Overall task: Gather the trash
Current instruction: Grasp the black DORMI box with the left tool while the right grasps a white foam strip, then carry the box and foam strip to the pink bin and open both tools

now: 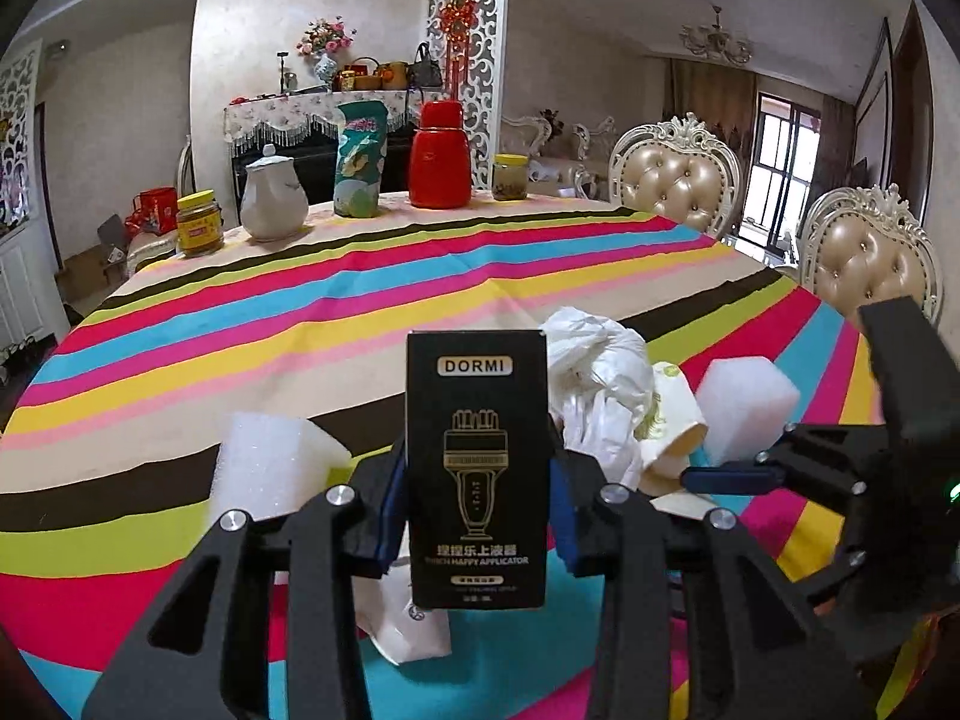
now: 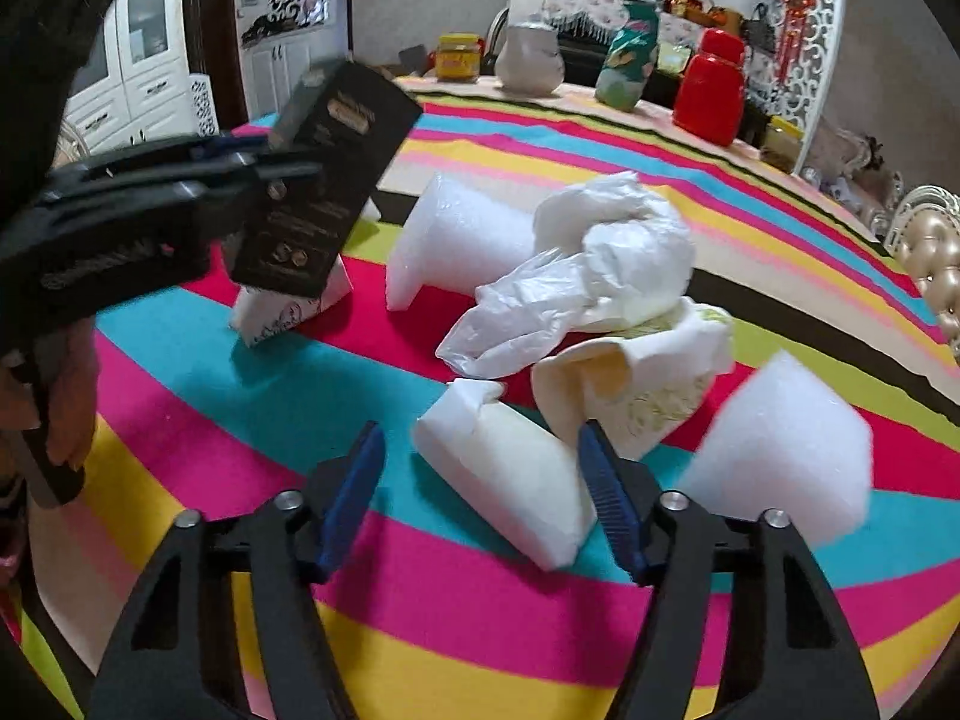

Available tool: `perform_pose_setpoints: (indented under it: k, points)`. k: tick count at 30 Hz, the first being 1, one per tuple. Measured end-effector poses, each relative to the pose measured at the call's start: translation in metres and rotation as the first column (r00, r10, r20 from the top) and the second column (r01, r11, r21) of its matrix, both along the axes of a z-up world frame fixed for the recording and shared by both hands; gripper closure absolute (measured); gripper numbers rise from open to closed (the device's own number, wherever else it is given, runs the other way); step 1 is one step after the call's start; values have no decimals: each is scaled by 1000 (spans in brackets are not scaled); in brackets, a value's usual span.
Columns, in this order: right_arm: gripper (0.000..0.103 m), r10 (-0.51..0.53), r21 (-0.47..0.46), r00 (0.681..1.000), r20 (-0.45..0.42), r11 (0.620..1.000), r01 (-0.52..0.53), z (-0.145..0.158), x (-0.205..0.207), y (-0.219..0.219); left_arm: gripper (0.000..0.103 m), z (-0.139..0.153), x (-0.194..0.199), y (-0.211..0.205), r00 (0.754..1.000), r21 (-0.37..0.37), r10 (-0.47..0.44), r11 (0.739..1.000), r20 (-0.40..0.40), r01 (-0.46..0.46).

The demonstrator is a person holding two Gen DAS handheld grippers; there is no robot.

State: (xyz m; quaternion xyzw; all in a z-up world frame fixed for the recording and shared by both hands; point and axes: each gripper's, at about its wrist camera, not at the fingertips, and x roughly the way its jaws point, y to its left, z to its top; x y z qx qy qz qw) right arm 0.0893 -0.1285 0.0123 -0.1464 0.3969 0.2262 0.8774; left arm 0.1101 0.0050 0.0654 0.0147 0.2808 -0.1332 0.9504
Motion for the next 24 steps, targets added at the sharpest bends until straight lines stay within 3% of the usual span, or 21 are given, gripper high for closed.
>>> perform_pose_setpoints:
  k: [9,14,20,24]
  points:
    - [42,24,-88,1000,13,996,-23,-8,-2,5,65,-1,-1,-5,1000,12,-10,1000,-5,10]
    - [57,-5,-78,999,32,997,8,-4,-3,-3,65,-2,-1,-5,1000,13,-11,1000,-4,11]
    - [69,-11,-53,998,60,999,14,2,-14,-6,65,-2,-1,-5,1000,18,-14,1000,-4,14]
    - [75,-74,-7,995,67,997,74,8,-26,-15,65,-2,-1,-5,1000,18,-15,1000,-4,15]
